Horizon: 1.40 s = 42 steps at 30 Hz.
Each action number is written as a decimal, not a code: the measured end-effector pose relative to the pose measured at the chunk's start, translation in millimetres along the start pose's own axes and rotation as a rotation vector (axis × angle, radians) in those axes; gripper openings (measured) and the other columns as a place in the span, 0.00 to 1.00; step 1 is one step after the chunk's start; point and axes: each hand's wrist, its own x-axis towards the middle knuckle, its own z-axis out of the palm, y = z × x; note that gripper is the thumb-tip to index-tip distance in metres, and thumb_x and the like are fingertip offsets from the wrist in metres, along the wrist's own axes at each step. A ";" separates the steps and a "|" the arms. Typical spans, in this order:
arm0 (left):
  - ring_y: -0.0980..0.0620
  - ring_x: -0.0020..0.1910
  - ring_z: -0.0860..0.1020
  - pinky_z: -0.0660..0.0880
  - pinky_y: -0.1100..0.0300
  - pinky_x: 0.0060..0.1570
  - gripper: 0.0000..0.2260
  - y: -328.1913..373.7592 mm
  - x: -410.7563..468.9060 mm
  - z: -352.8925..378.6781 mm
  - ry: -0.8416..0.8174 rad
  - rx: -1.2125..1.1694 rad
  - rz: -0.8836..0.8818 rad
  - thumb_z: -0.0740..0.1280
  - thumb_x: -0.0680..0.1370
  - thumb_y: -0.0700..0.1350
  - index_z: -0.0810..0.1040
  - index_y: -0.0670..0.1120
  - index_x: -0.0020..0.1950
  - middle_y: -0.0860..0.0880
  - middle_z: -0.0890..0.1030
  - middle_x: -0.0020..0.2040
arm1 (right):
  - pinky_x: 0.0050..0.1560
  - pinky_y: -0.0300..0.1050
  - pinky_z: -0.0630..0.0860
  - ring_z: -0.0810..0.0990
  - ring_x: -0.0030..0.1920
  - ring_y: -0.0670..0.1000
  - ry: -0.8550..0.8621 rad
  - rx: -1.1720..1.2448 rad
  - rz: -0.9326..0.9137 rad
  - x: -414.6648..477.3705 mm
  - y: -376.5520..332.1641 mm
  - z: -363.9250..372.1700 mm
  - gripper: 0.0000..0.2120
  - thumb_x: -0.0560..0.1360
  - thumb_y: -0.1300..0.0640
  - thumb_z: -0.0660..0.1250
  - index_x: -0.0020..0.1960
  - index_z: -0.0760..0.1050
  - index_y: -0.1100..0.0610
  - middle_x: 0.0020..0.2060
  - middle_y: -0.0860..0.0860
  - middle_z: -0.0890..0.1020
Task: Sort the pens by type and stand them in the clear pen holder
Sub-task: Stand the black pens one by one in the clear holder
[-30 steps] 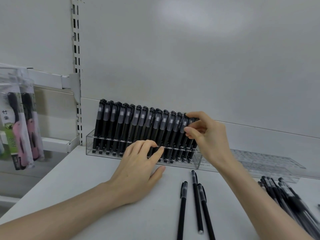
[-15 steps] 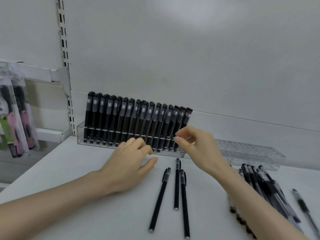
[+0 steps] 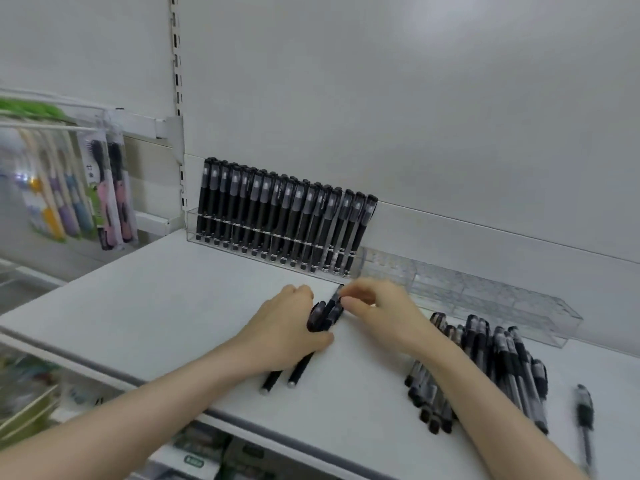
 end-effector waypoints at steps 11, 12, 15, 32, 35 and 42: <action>0.57 0.30 0.66 0.63 0.63 0.30 0.05 -6.4 4.3 -19.0 -0.087 -0.192 0.106 0.61 0.80 0.43 0.70 0.42 0.46 0.52 0.69 0.35 | 0.49 0.36 0.76 0.80 0.49 0.47 0.136 0.351 0.011 -4.9 -9.6 -6.9 0.09 0.74 0.58 0.70 0.54 0.74 0.54 0.48 0.47 0.81; 0.57 0.30 0.65 0.64 0.63 0.31 0.06 -4.5 -0.2 -21.5 -0.053 -0.303 0.129 0.61 0.80 0.42 0.70 0.40 0.48 0.52 0.68 0.35 | 0.49 0.36 0.77 0.81 0.49 0.47 0.191 0.463 0.017 -6.8 -14.1 -10.3 0.11 0.73 0.59 0.71 0.54 0.74 0.55 0.47 0.47 0.81; 0.59 0.33 0.65 0.64 0.65 0.34 0.04 2.8 -7.8 -27.0 0.042 -0.473 0.208 0.60 0.81 0.43 0.71 0.43 0.48 0.53 0.67 0.36 | 0.48 0.41 0.80 0.84 0.43 0.49 0.236 0.765 0.044 -11.2 -31.8 -17.8 0.17 0.71 0.59 0.73 0.57 0.73 0.58 0.48 0.53 0.80; 0.53 0.34 0.71 0.71 0.52 0.41 0.05 -27.4 73.7 -60.3 0.182 -0.750 0.451 0.53 0.83 0.43 0.65 0.50 0.58 0.50 0.72 0.35 | 0.51 0.52 0.80 0.83 0.46 0.52 0.928 0.450 -0.210 61.1 -59.9 -34.8 0.16 0.76 0.66 0.65 0.52 0.75 0.45 0.43 0.47 0.81; 0.55 0.33 0.71 0.71 0.53 0.39 0.03 -32.8 80.9 -52.8 0.183 -0.795 0.494 0.54 0.83 0.44 0.65 0.46 0.52 0.54 0.72 0.34 | 0.51 0.54 0.80 0.83 0.47 0.51 0.962 0.419 -0.199 72.5 -60.7 -26.0 0.15 0.76 0.66 0.66 0.53 0.76 0.46 0.40 0.41 0.81; 0.55 0.31 0.73 0.74 0.56 0.39 0.08 -46.0 81.0 -35.0 0.088 -0.887 0.457 0.56 0.82 0.44 0.66 0.41 0.47 0.54 0.74 0.30 | 0.52 0.52 0.80 0.82 0.48 0.51 0.944 0.348 -0.156 75.7 -55.9 -13.9 0.15 0.76 0.67 0.66 0.54 0.76 0.47 0.44 0.49 0.81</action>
